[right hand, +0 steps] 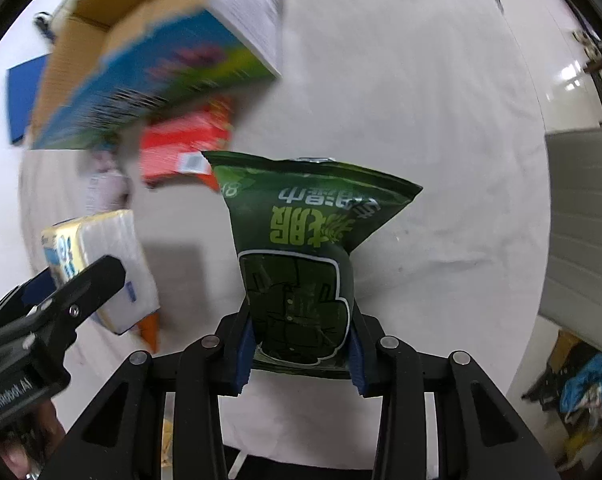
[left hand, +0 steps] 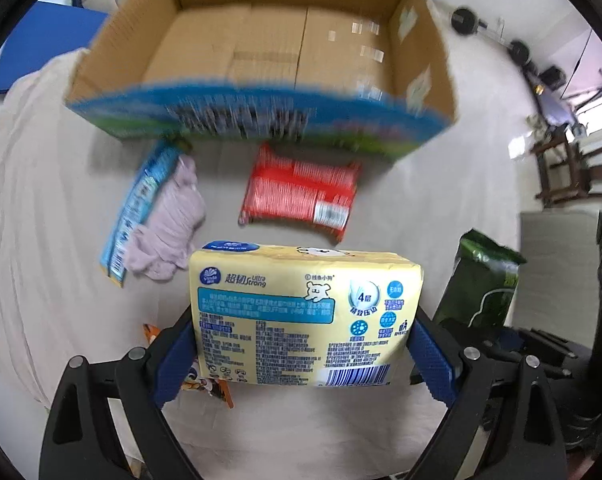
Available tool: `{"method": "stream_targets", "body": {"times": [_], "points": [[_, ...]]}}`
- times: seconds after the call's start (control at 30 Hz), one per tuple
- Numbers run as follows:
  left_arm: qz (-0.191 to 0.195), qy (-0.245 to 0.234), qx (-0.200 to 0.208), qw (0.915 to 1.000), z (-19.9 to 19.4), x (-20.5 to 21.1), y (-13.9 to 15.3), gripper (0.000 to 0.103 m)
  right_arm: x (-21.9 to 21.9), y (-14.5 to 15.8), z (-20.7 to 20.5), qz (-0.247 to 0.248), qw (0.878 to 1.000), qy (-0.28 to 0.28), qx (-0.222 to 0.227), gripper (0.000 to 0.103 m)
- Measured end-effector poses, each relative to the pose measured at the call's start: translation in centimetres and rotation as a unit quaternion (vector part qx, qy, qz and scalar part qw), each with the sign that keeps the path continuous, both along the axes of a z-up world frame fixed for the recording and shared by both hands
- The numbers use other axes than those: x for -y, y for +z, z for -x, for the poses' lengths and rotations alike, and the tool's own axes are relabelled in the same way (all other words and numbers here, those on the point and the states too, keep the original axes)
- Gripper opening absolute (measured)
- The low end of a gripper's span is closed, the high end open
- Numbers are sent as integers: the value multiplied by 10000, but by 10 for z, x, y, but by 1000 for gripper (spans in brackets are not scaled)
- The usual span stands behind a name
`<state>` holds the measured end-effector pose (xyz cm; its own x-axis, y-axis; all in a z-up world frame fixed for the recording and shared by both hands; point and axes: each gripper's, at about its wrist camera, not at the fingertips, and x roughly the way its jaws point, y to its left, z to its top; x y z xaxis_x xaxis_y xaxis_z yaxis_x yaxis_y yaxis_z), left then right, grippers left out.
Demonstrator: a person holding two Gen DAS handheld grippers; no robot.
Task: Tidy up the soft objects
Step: 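Carry both items into the cardboard box and open both tools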
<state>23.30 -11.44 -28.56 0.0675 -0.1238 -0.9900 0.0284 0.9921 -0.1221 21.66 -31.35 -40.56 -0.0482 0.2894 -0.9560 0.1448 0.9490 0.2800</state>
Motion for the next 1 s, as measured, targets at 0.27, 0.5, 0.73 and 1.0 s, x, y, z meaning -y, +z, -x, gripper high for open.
{"method": "stream_targets", "body": {"times": [0.27, 0.5, 0.73, 1.0], "points": [[332, -69, 634, 9974, -61, -13, 94, 95, 0, 107, -16, -307, 9959, 74, 846, 40], [247, -271, 831, 9959, -143, -25, 92, 95, -23, 160, -76, -67, 9908, 46, 1353, 40], [302, -273, 503, 9979, -228, -35, 49, 95, -44, 133, -182, 103, 9936, -81, 1119, 40], [532, -143, -178, 9983, -298, -36, -17, 95, -74, 65, -285, 464, 9963, -7, 726, 40]]}}
